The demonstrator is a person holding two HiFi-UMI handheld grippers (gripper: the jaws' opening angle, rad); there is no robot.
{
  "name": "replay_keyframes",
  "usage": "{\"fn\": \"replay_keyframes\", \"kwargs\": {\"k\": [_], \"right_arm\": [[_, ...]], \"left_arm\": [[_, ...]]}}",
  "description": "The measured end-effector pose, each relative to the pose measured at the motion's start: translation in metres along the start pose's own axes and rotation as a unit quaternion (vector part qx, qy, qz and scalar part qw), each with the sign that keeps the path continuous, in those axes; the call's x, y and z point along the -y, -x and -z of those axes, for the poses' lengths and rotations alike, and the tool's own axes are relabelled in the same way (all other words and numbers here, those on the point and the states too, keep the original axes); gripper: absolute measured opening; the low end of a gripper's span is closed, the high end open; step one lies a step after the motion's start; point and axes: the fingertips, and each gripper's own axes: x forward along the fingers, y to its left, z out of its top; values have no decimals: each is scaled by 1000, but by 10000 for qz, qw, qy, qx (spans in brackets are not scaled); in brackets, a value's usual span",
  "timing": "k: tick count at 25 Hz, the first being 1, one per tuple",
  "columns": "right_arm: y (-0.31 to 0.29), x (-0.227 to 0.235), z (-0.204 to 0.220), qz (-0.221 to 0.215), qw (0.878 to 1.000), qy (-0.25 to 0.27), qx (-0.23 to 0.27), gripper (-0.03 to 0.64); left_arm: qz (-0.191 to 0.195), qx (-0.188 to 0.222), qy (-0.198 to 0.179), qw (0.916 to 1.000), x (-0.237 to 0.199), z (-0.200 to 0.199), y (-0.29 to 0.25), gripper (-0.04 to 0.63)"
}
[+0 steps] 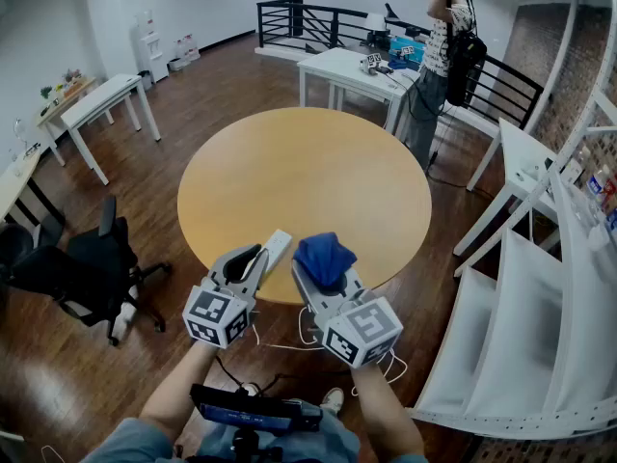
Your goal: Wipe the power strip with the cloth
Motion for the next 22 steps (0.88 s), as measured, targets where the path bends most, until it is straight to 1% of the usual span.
{"fn": "replay_keyframes", "kwargs": {"k": [4, 10, 15, 18, 20, 22], "right_arm": [[-3, 2, 4, 9, 10000, -5, -25, 64], [-8, 7, 12, 7, 9999, -45, -118, 64], [-16, 9, 20, -34, 9997, -84, -215, 64], [-18, 13, 25, -20, 9995, -119, -291, 64], [-20, 17, 28, -5, 9993, -135, -343, 64], [-22, 21, 30, 7, 9991, -146, -399, 64]], "left_arm": [[-11, -299, -60, 9995, -10, 32, -6, 96], [-168, -868, 127, 9960, -28, 94, -17, 167], [-296, -1390, 252, 9895, -43, 145, -23, 216], [-403, -1620, 357, 9853, -53, 173, -26, 221], [-470, -1753, 373, 9827, -59, 189, -28, 245], [-552, -1909, 369, 9794, -65, 205, -29, 245]]}}
